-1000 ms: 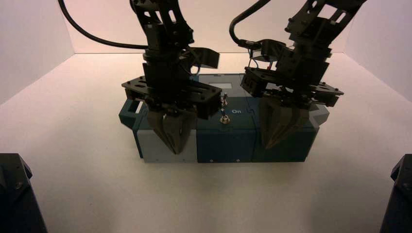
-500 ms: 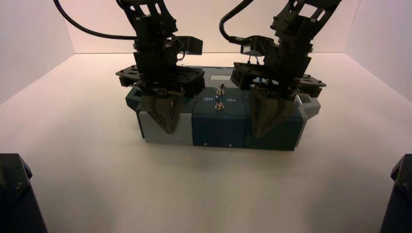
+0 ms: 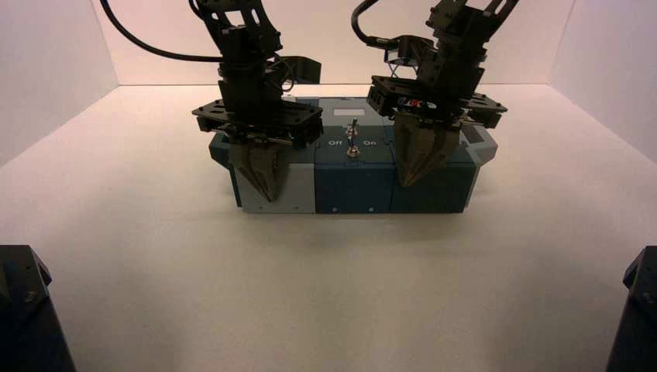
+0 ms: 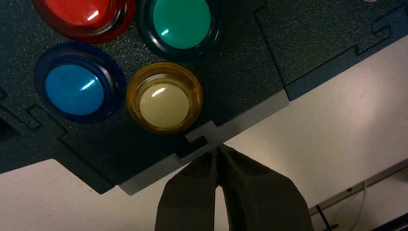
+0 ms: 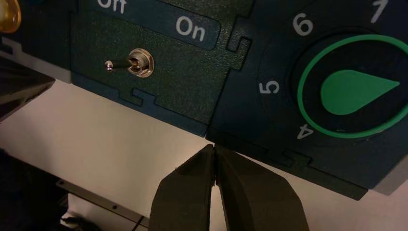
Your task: Move the box away.
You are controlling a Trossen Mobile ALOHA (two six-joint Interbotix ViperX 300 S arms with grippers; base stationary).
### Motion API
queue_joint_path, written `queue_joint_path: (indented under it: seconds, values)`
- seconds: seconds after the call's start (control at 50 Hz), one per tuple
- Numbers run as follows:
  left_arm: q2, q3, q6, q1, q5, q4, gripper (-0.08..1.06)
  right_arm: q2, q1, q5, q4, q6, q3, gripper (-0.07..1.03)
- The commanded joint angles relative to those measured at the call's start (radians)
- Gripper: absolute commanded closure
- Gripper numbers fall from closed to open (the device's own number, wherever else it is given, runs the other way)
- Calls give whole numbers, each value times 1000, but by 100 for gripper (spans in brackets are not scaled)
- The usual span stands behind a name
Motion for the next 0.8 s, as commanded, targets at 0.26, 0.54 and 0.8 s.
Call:
queue_joint_path:
  seconds: [0.26,0.54,0.8]
  values:
    - [20,-78,37,55,-5,18,101,77,-17,-25,-78,2,-121,99]
    - [21,-97,37,60,0,48,101,78,-17,-32,-104,2,-126,99]
    - [-89,-17,28,58,-11,46,101,-23,-11,-29,-104,-2,-17,99]
